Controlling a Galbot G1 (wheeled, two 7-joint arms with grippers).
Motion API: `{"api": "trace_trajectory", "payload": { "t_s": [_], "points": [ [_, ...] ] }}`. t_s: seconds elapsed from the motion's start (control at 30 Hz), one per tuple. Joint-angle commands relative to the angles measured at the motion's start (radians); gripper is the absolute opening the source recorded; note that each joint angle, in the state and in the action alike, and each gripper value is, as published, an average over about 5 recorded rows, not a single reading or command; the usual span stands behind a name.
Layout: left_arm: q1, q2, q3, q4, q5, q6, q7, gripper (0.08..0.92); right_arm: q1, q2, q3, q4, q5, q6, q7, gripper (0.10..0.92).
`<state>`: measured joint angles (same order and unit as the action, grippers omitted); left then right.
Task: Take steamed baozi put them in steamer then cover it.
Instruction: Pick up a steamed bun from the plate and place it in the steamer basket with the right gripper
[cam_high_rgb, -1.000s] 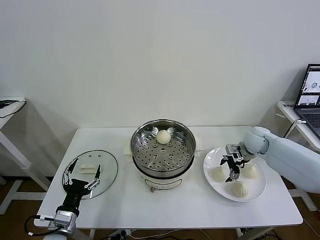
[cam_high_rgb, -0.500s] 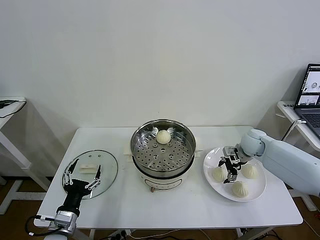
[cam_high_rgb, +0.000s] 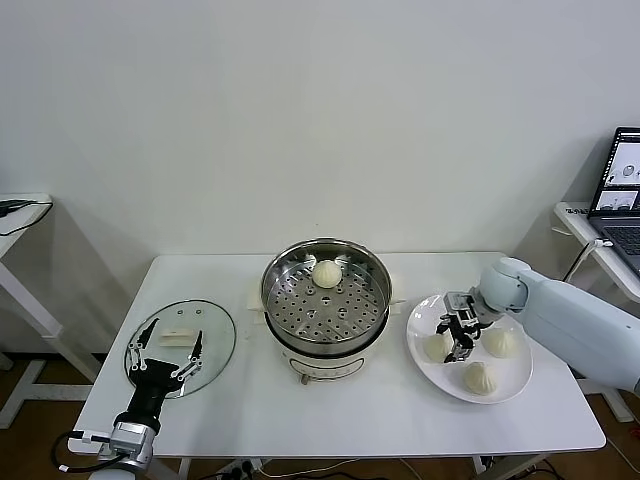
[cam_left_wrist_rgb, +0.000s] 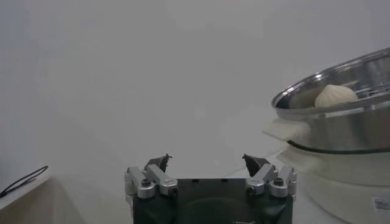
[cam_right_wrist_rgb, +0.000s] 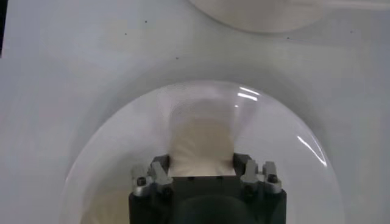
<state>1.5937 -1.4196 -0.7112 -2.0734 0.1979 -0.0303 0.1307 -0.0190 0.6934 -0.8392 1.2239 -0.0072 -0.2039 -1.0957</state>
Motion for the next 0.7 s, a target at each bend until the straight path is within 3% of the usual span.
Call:
{"api": "trace_trajectory", "payload": {
  "t_s": [0.03,0.4,0.7],
  "points": [
    [0.001,0.0,0.001,-0.004,0.001,0.001,0.0,0.823,0.032,-0.035,-0.016,0.032,0.033,-0.005,-0.006,0.684],
    [0.008,0.006,0.006,-0.022,0.002,0.005,-0.002,0.823,0.449,-0.218,-0.281,0.265,0.31,-0.084,-0.053,0.674],
    [0.016,0.013,0.004,-0.041,0.003,0.001,-0.001,0.823,0.891,-0.185,-0.598,0.464,0.498,-0.246,-0.045,0.674]
  ]
}}
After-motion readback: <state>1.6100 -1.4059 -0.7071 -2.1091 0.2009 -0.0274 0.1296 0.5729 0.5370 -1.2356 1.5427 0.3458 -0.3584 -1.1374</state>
